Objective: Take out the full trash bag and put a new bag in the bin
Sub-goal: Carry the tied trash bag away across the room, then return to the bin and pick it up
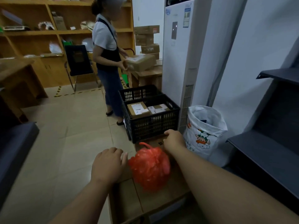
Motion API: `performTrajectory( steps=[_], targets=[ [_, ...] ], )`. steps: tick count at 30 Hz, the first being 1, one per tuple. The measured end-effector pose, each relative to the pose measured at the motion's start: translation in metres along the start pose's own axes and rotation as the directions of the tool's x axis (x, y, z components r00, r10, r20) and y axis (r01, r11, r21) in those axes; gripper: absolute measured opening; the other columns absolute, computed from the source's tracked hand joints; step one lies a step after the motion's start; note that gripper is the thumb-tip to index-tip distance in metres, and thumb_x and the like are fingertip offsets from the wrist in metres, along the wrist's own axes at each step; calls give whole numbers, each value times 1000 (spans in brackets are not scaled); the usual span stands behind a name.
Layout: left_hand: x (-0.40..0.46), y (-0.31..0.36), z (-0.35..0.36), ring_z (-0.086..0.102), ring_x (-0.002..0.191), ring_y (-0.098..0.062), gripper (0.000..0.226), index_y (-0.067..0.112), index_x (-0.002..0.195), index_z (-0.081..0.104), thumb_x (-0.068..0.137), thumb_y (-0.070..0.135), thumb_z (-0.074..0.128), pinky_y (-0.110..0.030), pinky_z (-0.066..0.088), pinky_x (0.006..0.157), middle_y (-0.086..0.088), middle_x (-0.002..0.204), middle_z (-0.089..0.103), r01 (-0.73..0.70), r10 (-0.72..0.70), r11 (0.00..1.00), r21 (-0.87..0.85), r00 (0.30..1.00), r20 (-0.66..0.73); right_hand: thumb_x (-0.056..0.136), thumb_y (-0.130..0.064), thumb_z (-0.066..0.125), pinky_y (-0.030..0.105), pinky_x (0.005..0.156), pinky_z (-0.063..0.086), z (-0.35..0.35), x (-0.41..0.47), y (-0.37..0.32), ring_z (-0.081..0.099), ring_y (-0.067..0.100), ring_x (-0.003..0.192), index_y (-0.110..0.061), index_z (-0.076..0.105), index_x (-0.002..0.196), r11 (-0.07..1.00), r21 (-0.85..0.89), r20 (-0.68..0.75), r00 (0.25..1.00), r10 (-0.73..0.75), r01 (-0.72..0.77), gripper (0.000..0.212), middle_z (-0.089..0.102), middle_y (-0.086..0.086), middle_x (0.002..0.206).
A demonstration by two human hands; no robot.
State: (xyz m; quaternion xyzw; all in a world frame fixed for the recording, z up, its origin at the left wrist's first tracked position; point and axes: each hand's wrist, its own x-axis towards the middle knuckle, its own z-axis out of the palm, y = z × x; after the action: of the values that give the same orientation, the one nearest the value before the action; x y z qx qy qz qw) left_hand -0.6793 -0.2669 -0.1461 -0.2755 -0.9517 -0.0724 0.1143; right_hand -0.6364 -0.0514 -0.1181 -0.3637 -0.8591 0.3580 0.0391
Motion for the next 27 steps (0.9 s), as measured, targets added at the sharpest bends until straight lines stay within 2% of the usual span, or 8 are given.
performTrajectory(
  steps=[4,7,10,13,16,21,25,27],
  targets=[
    [37,20,-4,64,83,-24,63,18,90,68,84,51,15,-35,48,70,-3,92,70,-94,94,995,-14,995,-18,94,-11,48,38,96,47,-24,6,0,51,31,118,-16,47,135,998,-39,-21,999,-45,44,41,39,10,144],
    [60,49,-7,61,89,-20,48,21,97,65,93,47,24,-33,47,74,0,98,67,-151,150,988,-31,988,-20,95,-18,48,39,94,48,-50,6,10,51,30,117,-20,48,134,998,-42,-75,996,-41,38,39,40,8,142],
    [76,91,-13,59,91,-18,44,22,97,63,94,45,26,-31,45,74,1,99,64,-242,240,967,-76,970,-31,94,-21,48,37,89,46,-77,4,30,51,30,117,-25,51,131,999,-43,-168,986,-12,4,37,45,5,138],
    [83,139,-19,59,93,-16,41,23,99,63,94,45,28,-32,45,78,3,100,65,-335,330,936,-104,942,-60,92,-19,49,39,94,47,-107,-7,57,53,31,115,-26,55,126,998,-21,-251,967,50,-57,36,49,7,135],
    [82,194,-24,58,92,-15,40,24,99,63,94,44,28,-32,45,81,4,99,64,-432,425,890,-145,902,-81,92,-18,48,42,99,45,-142,-26,94,47,31,121,-25,54,128,990,-60,-325,941,100,-126,38,45,6,137],
    [57,297,-32,63,87,-24,42,17,95,66,92,42,32,-35,46,72,-3,96,69,-611,599,779,-141,791,-125,95,-23,46,37,100,41,-205,-81,177,43,29,124,-20,53,129,965,-62,-456,867,199,-254,35,46,8,136],
    [8,391,-47,64,83,-32,61,13,90,68,84,48,18,-39,47,72,-8,90,71,-741,723,641,-202,671,-167,96,-25,46,33,100,40,-259,-152,250,43,29,125,-21,49,133,924,-14,-534,784,315,-381,38,44,8,139],
    [-25,438,-57,64,77,-35,60,10,83,68,84,46,21,-39,48,67,-12,83,70,-786,770,580,-213,614,-171,96,-26,45,33,98,40,-283,-195,285,42,28,125,-22,49,133,896,-1,-576,733,362,-444,38,44,7,139]
  ],
)
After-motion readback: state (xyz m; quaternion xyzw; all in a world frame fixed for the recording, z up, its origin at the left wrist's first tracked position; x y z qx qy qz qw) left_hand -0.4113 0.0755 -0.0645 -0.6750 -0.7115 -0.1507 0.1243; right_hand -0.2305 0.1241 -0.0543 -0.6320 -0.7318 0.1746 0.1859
